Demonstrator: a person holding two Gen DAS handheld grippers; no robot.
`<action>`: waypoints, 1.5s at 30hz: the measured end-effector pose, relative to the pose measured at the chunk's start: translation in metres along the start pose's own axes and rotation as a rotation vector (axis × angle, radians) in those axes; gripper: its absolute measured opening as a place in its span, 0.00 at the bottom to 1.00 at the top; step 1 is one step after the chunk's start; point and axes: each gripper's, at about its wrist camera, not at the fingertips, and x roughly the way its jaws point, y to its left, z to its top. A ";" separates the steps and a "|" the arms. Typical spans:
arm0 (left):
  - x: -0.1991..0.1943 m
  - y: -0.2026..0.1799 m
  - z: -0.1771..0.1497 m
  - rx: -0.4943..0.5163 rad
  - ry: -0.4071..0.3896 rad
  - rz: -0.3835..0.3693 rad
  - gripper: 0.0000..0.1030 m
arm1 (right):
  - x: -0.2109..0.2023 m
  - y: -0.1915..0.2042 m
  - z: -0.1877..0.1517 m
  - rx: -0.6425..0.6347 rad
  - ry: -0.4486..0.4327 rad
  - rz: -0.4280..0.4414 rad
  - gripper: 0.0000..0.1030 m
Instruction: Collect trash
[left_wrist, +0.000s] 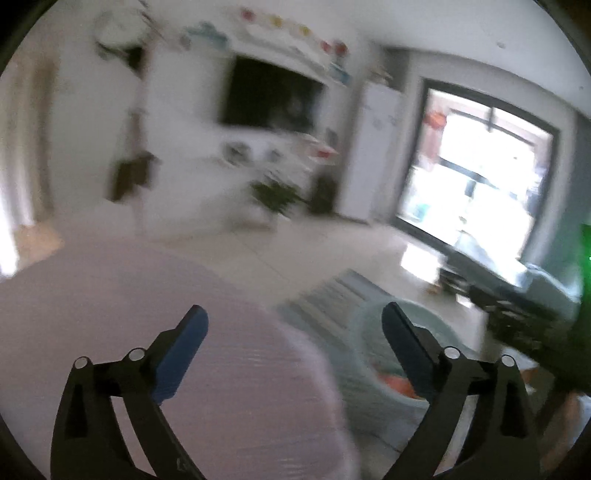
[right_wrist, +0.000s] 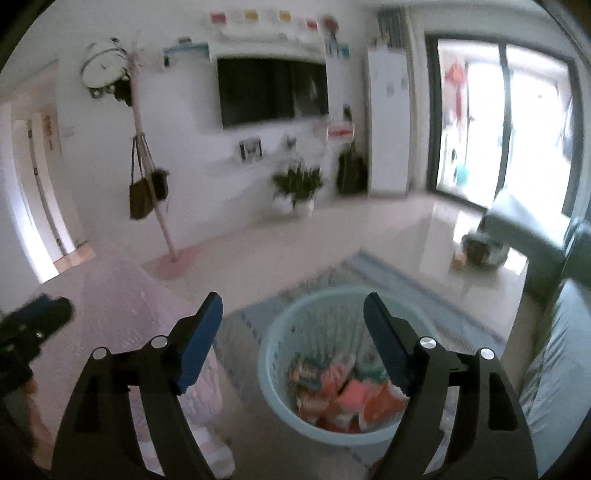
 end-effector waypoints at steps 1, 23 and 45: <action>-0.007 0.005 -0.003 0.007 -0.027 0.041 0.91 | -0.005 0.006 -0.003 -0.010 -0.032 -0.005 0.73; -0.035 0.052 -0.020 -0.111 -0.101 0.343 0.91 | -0.026 0.062 -0.026 -0.055 -0.160 0.002 0.73; -0.035 0.044 -0.026 -0.085 -0.116 0.356 0.92 | -0.016 0.061 -0.035 -0.059 -0.122 0.007 0.73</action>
